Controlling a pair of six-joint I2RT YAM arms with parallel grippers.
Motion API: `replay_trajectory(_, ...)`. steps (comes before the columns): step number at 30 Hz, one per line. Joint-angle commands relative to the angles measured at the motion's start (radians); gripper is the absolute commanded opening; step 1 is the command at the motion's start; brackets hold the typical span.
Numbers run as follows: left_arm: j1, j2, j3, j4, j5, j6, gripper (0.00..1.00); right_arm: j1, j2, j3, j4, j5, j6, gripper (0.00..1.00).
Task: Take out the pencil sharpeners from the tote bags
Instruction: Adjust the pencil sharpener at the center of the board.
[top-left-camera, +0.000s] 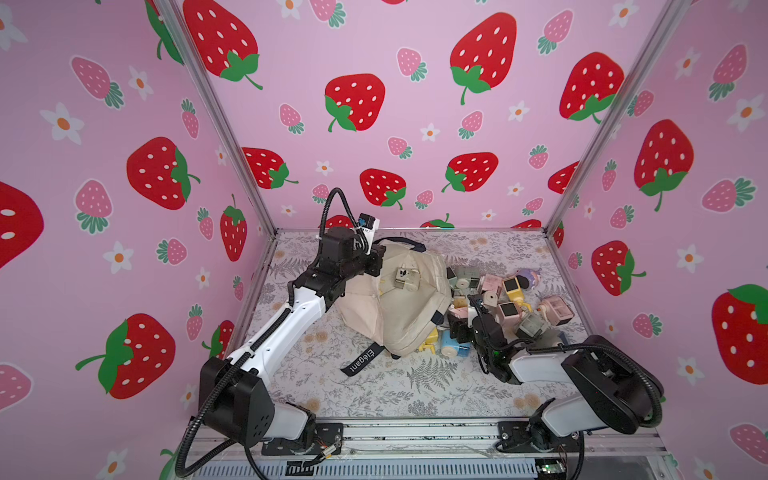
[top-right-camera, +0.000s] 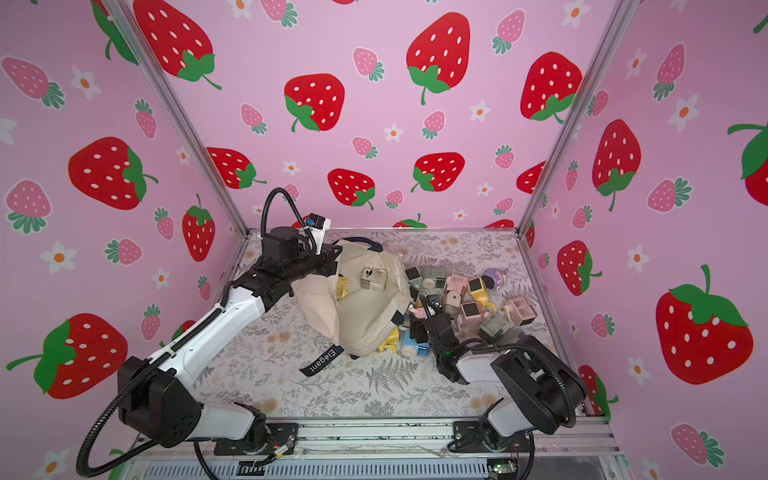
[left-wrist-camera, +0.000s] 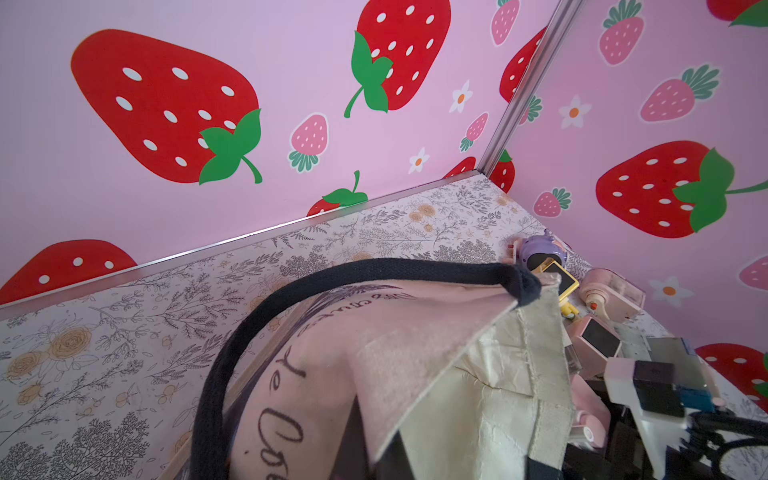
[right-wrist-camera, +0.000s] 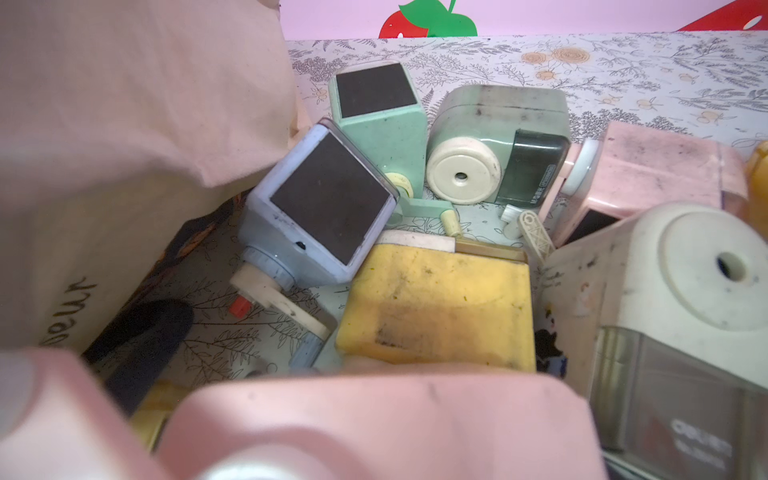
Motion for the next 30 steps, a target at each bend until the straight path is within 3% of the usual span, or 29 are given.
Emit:
replay_trajectory(1,-0.012,-0.006,0.052,0.036,0.011,0.018,0.03,0.011,0.031,-0.016,-0.044,-0.023,-0.003,0.72)
replay_trajectory(15,-0.014,-0.005,0.054,0.036,0.009,0.019,0.03,0.015,0.075,-0.010,-0.011,-0.030,0.001,0.72)
replay_trajectory(23,-0.016,-0.004,0.055,0.034,0.009,0.019,0.03,0.031,0.185,0.029,0.032,-0.065,0.011,0.72)
replay_trajectory(30,-0.018,-0.002,0.057,0.034,0.007,0.021,0.03,0.036,0.156,0.027,0.029,-0.053,0.002,0.71)
